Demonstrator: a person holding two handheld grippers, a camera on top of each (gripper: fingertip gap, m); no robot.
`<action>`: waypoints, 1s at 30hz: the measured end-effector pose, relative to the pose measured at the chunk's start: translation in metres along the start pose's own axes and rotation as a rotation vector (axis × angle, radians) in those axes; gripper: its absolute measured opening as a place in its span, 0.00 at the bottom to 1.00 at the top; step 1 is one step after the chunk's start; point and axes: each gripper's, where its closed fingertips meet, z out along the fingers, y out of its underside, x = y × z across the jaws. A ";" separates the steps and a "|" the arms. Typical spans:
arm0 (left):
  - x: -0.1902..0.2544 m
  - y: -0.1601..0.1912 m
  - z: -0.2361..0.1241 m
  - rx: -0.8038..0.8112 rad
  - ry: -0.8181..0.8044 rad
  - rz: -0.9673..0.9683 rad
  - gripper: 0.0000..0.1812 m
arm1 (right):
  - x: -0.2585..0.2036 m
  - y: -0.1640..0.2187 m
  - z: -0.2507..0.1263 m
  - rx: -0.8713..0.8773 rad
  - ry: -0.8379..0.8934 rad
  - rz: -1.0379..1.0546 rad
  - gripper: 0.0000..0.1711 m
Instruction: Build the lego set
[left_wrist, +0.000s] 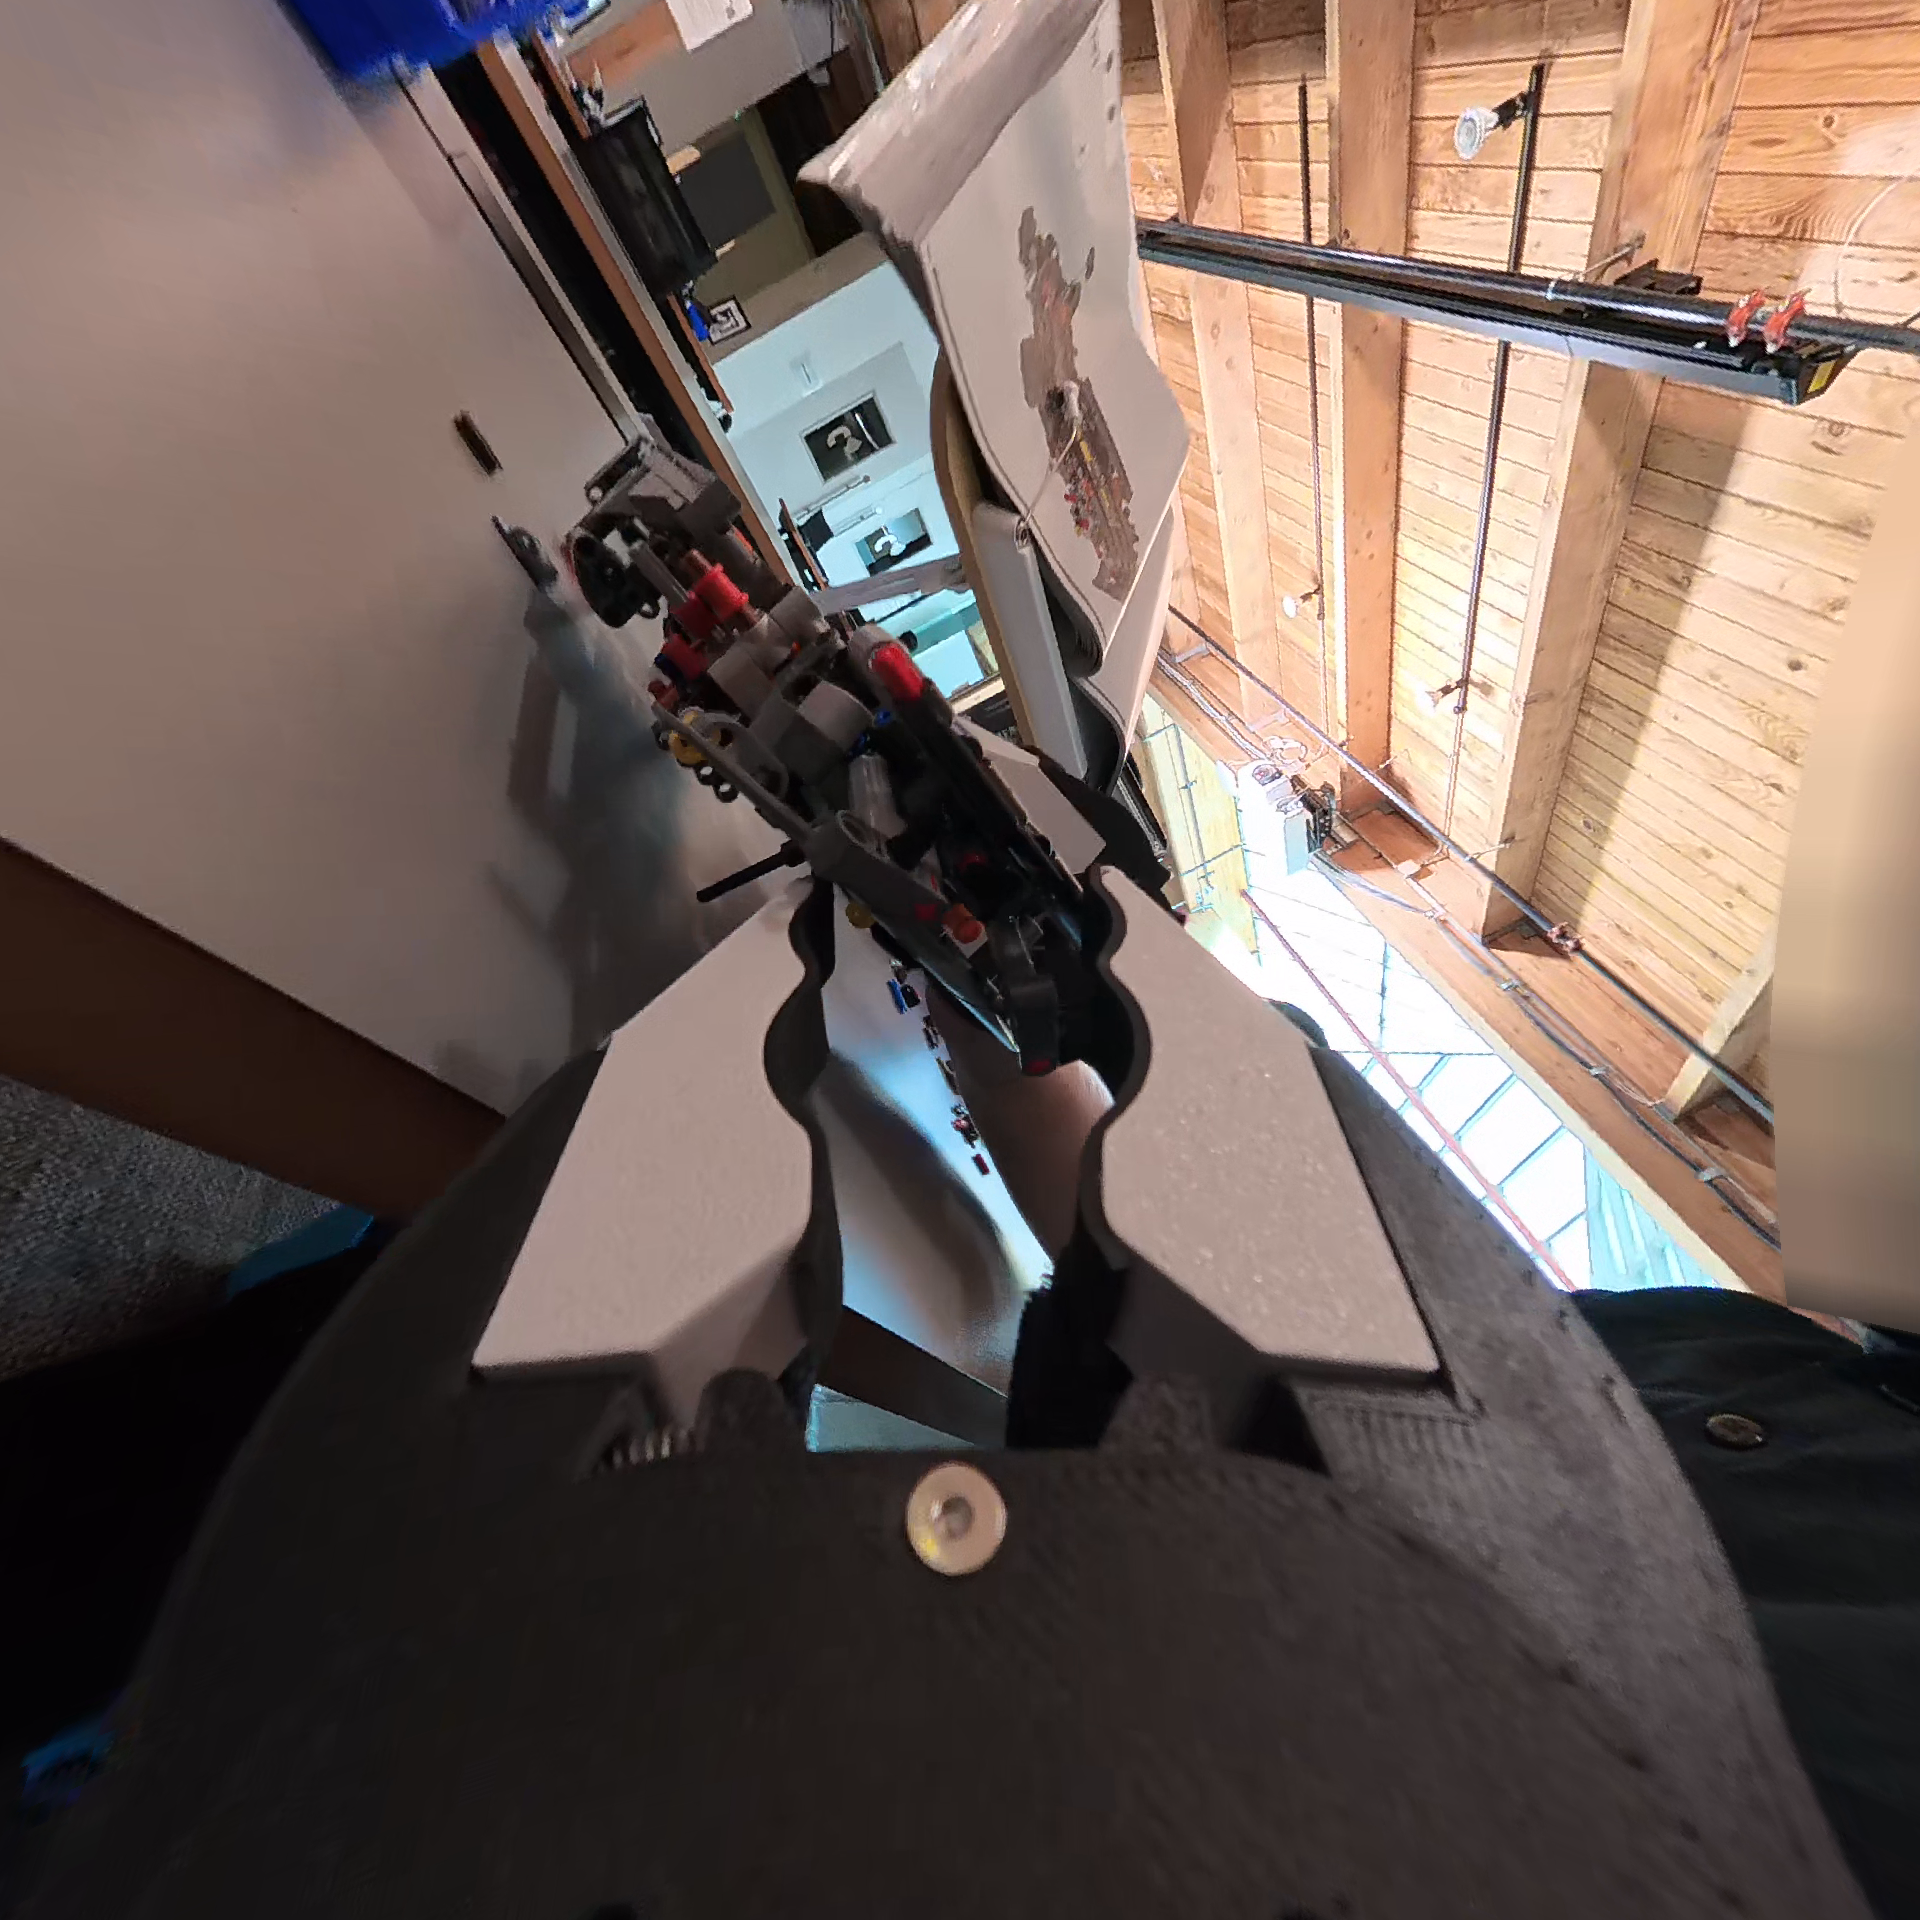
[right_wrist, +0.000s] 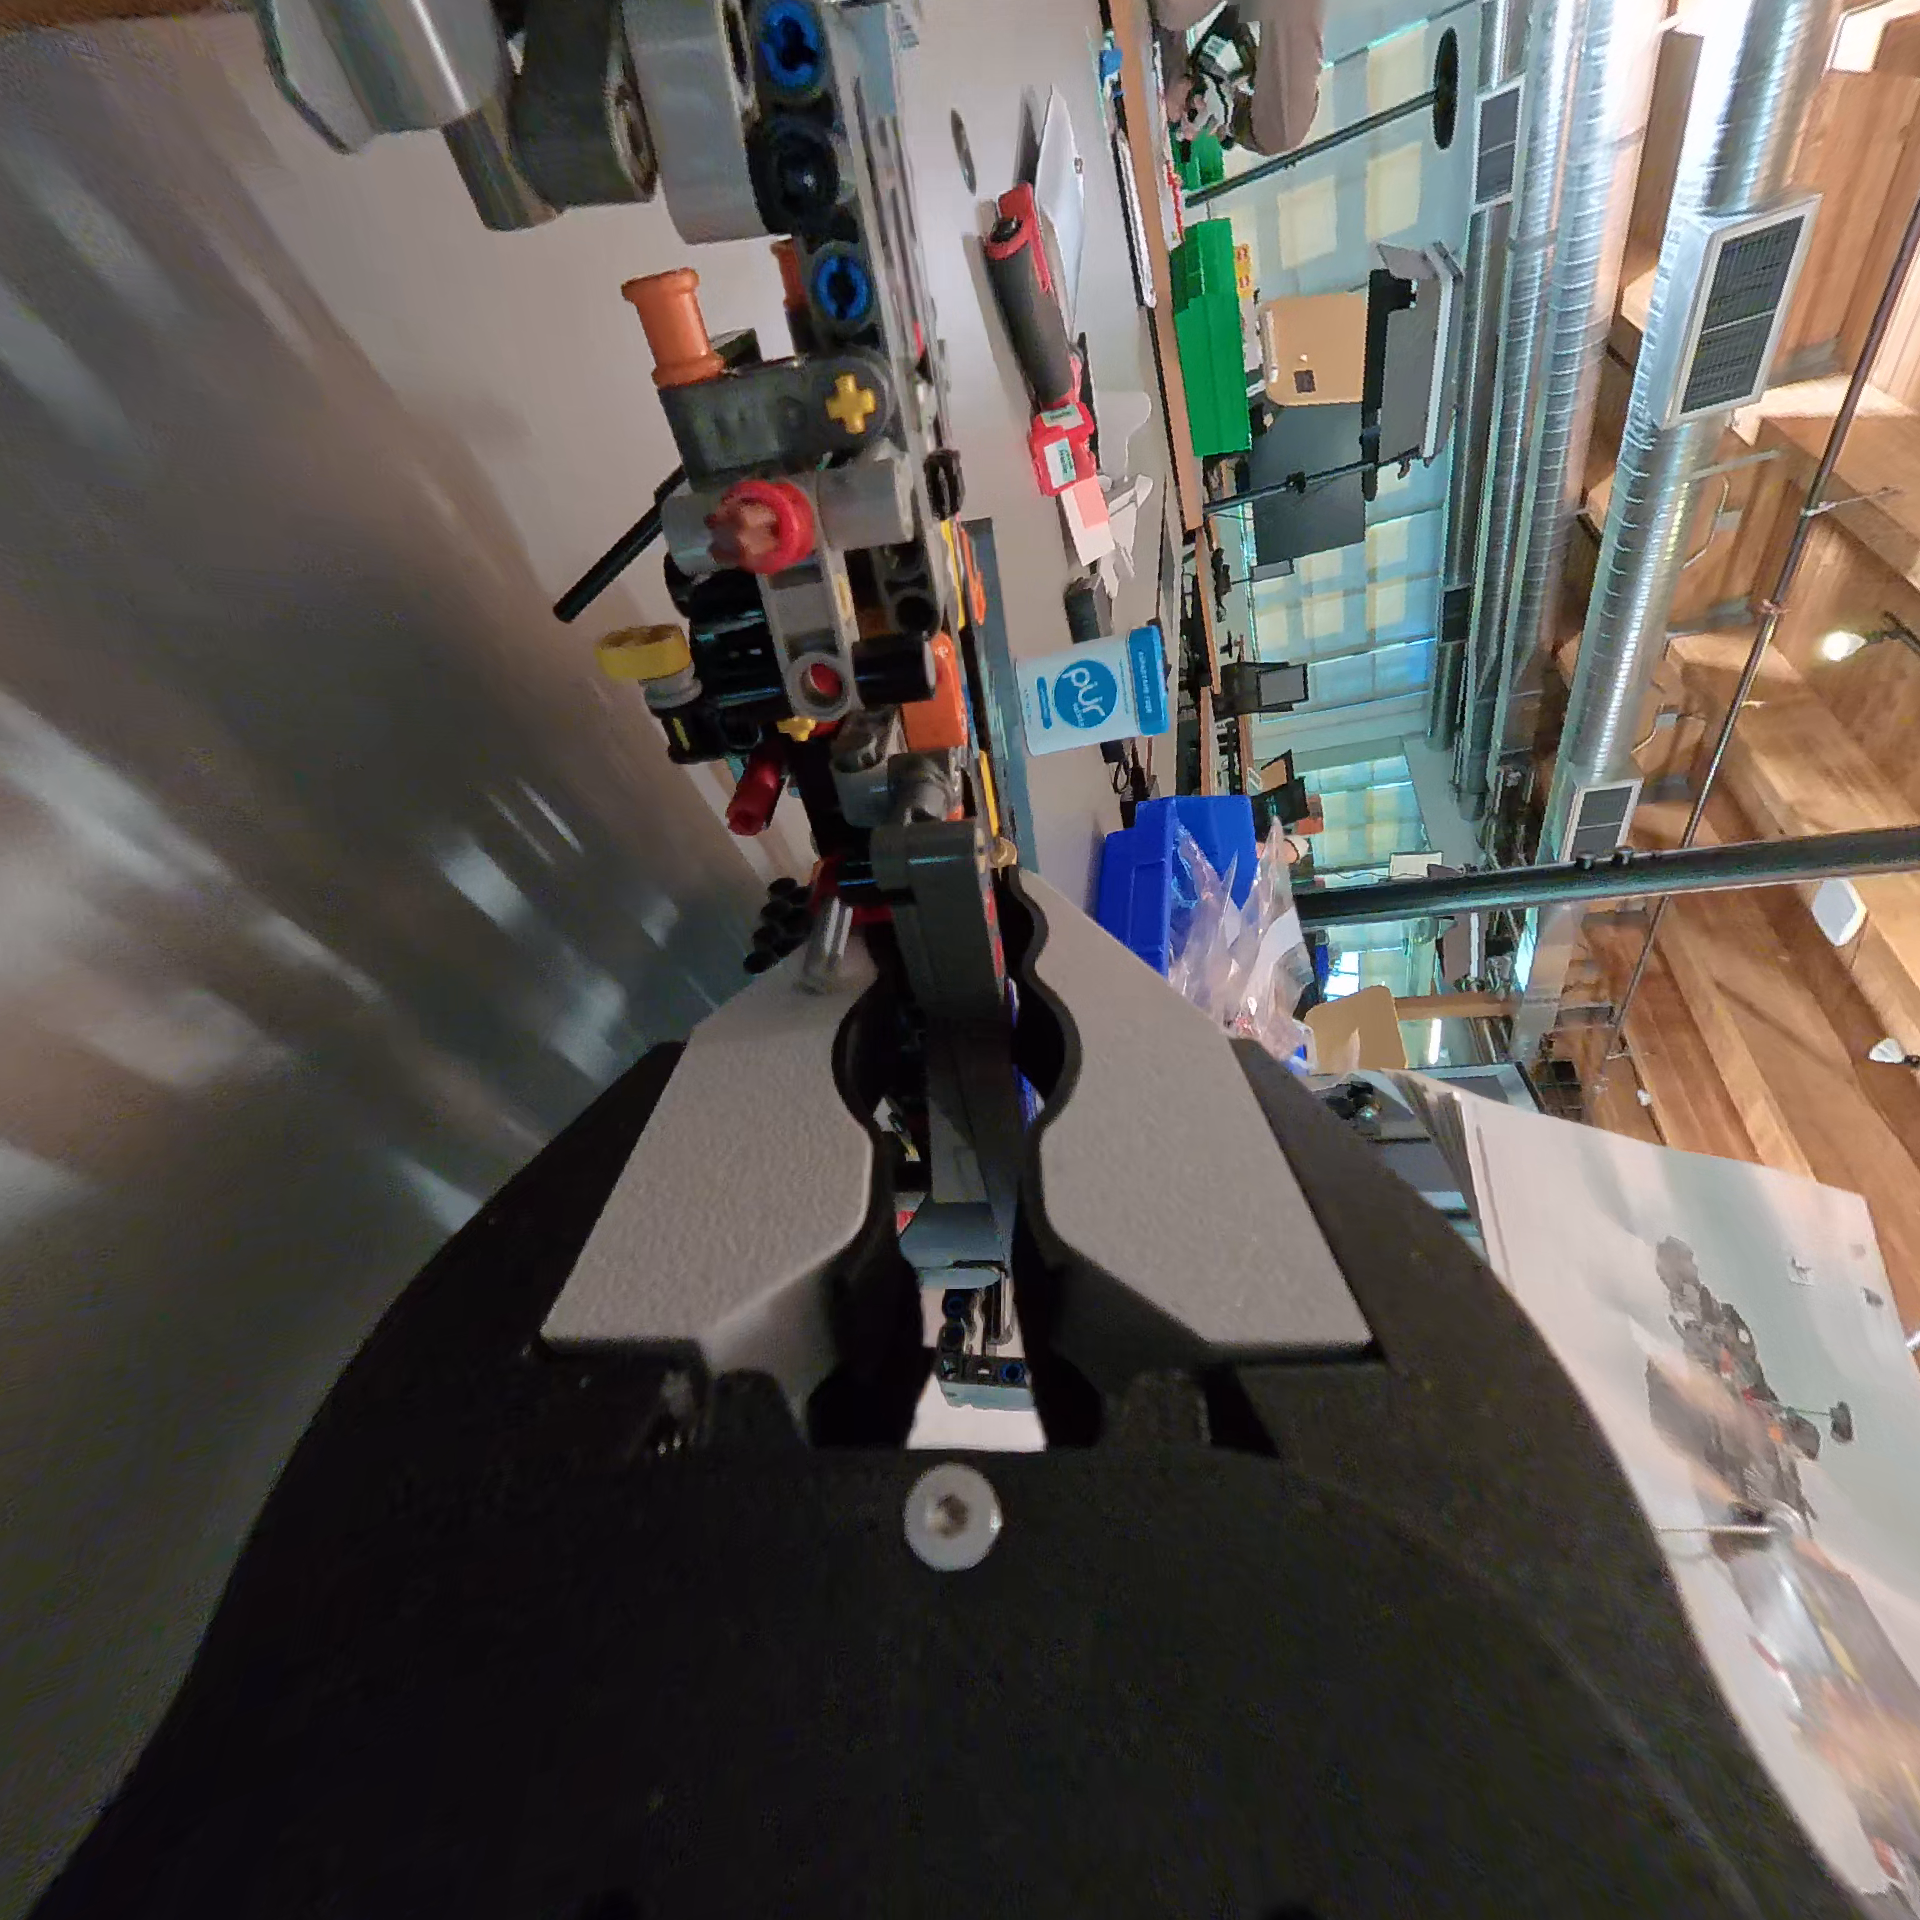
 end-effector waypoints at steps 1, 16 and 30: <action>0.000 0.002 0.001 -0.001 0.004 -0.008 0.25 | 0.000 0.002 -0.001 0.002 -0.004 -0.006 0.08; -0.004 -0.002 -0.023 -0.257 -0.238 0.698 0.31 | -0.011 0.023 -0.016 0.047 -0.033 -0.105 0.08; -0.020 0.022 0.018 -0.447 -0.088 0.833 0.28 | -0.019 0.040 -0.027 0.051 -0.061 -0.094 0.12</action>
